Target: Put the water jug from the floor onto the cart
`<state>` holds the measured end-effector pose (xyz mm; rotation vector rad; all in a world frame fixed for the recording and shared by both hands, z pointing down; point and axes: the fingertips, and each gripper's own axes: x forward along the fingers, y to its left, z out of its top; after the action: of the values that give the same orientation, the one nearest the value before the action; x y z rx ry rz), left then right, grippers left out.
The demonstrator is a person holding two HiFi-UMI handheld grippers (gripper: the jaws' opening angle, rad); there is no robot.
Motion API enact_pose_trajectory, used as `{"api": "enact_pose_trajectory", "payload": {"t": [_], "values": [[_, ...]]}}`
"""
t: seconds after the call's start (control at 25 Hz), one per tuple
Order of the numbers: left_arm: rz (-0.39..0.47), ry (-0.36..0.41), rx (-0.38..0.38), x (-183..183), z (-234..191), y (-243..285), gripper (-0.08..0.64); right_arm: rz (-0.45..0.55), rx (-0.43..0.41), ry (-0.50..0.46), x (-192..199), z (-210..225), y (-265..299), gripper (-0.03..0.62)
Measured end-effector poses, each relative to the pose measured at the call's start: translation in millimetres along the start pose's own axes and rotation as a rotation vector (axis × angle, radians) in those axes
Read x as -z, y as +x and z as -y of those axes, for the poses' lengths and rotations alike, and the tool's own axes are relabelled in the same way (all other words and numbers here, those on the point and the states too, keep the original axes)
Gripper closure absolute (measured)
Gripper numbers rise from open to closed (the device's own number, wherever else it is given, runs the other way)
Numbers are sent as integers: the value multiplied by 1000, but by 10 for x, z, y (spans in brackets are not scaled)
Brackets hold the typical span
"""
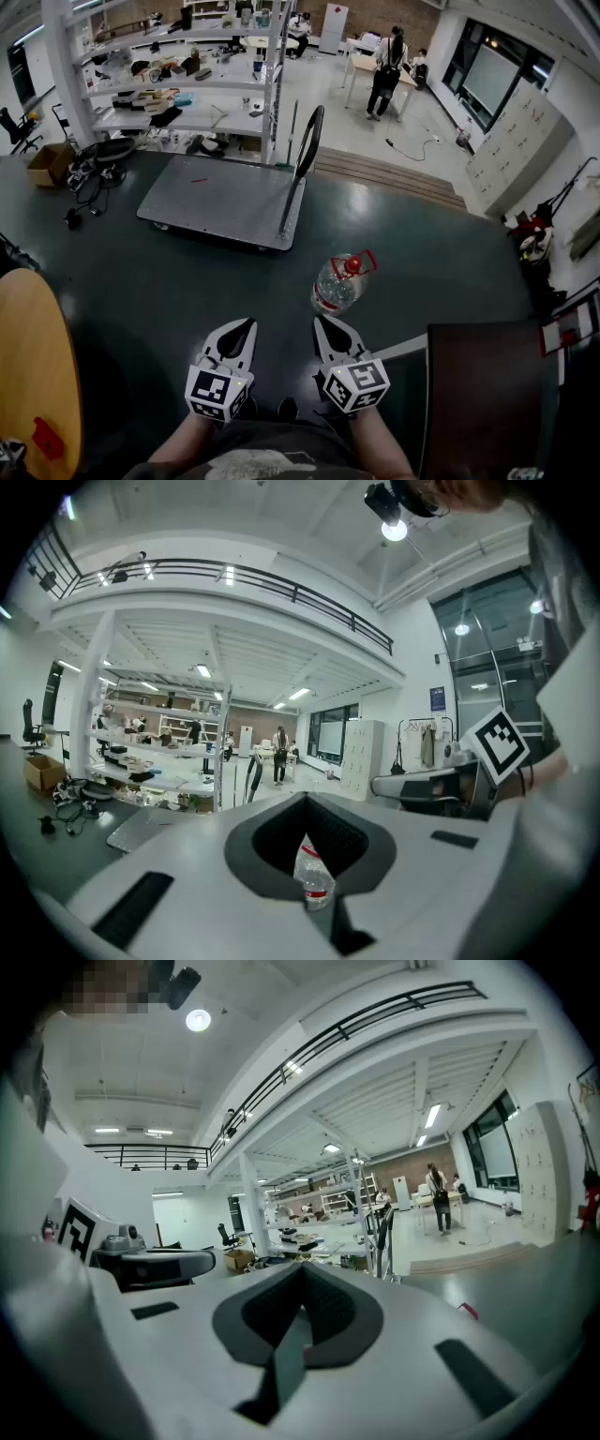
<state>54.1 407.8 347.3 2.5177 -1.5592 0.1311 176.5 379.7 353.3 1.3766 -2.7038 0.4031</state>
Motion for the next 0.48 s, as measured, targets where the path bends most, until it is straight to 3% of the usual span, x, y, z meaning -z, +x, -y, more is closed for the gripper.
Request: {"api": "enact_pose_trajectory", "payload": {"t": [0.48], "values": [[10, 1, -1, 12, -21, -66, 552, 2, -10, -17, 3, -81, 12, 604]]}}
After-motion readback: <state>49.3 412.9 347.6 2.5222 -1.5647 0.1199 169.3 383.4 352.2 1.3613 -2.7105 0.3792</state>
